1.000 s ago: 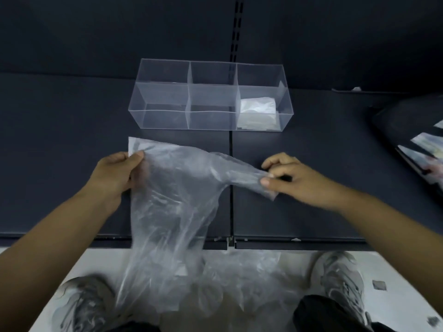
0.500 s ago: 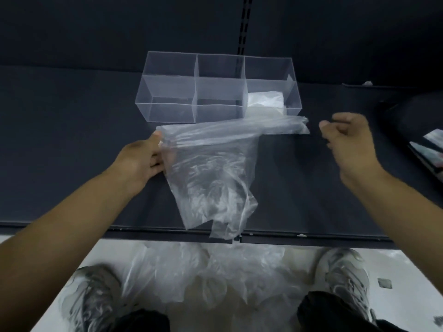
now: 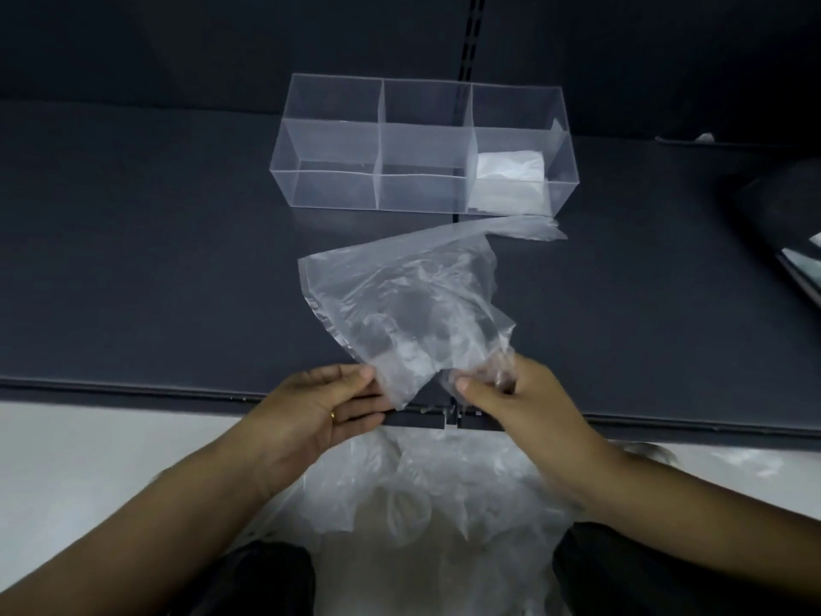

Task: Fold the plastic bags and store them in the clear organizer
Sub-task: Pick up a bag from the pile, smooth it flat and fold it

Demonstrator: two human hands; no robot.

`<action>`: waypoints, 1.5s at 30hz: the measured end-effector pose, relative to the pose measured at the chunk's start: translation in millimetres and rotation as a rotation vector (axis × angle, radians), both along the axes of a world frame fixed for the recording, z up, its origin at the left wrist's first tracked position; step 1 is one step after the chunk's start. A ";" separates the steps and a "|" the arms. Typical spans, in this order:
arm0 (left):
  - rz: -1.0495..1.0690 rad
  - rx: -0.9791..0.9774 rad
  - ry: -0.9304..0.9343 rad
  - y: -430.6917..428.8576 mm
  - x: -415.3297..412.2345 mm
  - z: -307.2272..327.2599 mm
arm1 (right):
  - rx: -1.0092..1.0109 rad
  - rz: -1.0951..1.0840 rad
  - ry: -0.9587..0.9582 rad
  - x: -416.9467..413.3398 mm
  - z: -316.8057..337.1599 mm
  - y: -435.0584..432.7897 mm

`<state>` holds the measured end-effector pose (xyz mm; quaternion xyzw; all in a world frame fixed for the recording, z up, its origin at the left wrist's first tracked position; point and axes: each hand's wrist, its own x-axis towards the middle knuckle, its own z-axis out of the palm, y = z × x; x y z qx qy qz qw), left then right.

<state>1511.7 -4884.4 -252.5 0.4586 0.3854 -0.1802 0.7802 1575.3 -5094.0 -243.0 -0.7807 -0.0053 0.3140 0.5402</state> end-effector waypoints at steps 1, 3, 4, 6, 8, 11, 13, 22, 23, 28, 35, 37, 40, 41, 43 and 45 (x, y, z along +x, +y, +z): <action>0.012 0.017 0.001 0.8 1.2 -0.9 | 0.004 -0.026 -0.011 3.8 -1.9 -3.7; 0.065 0.048 0.010 4.2 5.4 -2.7 | -0.008 -0.076 -0.058 14.9 -6.1 -12.8; 0.101 0.060 0.015 6.7 8.0 -2.5 | -0.019 -0.099 -0.097 21.6 -8.4 -18.8; 0.166 0.077 0.002 12.3 13.1 -0.3 | -0.040 -0.153 -0.210 36.0 -12.6 -31.7; 0.195 0.093 -0.021 18.7 16.6 1.8 | -0.058 -0.214 -0.341 49.5 -15.8 -46.1; 0.191 0.107 -0.038 27.4 18.6 1.7 | -0.130 -0.314 -0.483 67.1 -21.1 -67.2; 0.183 0.113 -0.034 32.0 19.0 -1.3 | -0.190 -0.365 -0.566 75.3 -24.3 -79.0; 0.038 0.199 -0.033 35.8 17.4 -3.6 | -0.448 -0.309 -0.595 82.6 -29.1 -125.0; -0.006 0.195 -0.040 30.9 17.4 -2.9 | -0.431 -0.263 -0.532 82.1 -27.4 -127.8; -0.183 0.507 -0.096 -0.4 21.3 -4.5 | -0.253 -0.020 -0.243 83.4 -14.2 -134.6; -0.537 1.524 -0.538 -36.0 22.5 -26.4 | -0.158 -0.417 -0.143 102.9 -16.2 -129.4; -0.821 1.620 -0.471 -40.4 24.3 -35.2 | -0.239 -0.427 -0.241 106.1 -23.0 -131.8; -1.068 1.749 -0.467 -30.9 21.5 -44.3 | -0.392 -0.385 -0.300 103.8 -27.5 -141.5; -1.104 1.742 -0.490 -27.3 19.6 -45.3 | -0.456 -0.363 -0.315 101.1 -28.1 -144.9; -1.190 1.732 -0.540 -20.8 14.3 -45.9 | -0.597 -0.331 -0.340 94.8 -29.6 -151.7; -1.271 1.746 -0.613 -14.8 6.8 -45.7 | -0.696 -0.360 -0.364 89.7 -25.5 -154.4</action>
